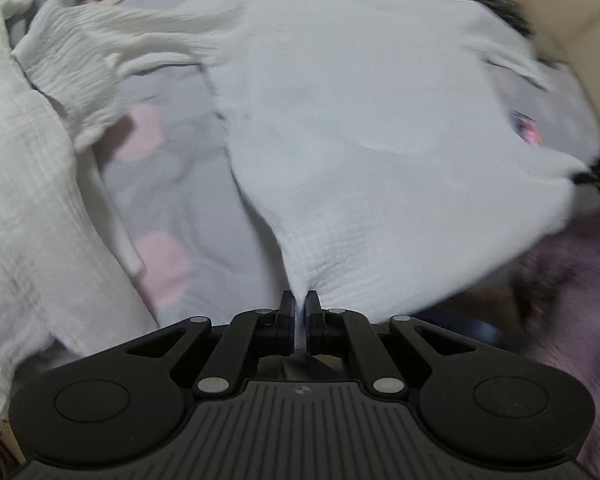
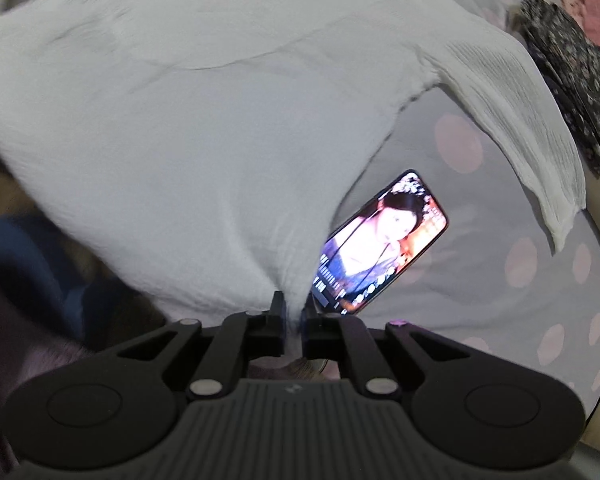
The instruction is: Fold clothes
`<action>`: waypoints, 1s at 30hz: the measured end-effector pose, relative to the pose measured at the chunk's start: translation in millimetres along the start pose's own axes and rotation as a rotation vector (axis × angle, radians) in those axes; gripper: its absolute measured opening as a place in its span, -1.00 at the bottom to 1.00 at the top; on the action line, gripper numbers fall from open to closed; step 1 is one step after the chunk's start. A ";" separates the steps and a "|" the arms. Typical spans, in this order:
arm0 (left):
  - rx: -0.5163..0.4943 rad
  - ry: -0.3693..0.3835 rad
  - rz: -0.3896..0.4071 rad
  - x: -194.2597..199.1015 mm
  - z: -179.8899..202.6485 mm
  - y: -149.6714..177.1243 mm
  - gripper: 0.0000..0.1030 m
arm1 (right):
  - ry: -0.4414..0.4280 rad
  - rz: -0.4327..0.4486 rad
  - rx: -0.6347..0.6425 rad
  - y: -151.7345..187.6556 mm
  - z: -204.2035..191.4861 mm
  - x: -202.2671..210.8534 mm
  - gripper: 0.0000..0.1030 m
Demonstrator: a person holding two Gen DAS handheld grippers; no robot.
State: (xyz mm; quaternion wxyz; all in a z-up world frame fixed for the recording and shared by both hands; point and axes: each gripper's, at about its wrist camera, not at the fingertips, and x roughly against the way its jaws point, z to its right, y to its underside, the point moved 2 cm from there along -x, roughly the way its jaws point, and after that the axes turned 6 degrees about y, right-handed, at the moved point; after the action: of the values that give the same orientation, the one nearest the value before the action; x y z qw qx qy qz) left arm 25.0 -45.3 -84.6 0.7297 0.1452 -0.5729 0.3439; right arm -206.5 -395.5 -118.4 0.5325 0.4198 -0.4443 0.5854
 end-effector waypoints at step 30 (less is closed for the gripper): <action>-0.617 -0.239 0.205 -54.3 70.4 -9.8 -0.44 | 0.046 0.308 0.057 -58.4 -2.9 -15.4 -0.46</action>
State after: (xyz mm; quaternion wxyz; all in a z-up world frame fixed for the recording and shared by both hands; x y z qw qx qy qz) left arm -26.1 -113.2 -112.5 0.6285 -0.1012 -0.7430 0.2066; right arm -147.0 -394.3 -129.8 0.4347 0.3480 -0.4743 0.6819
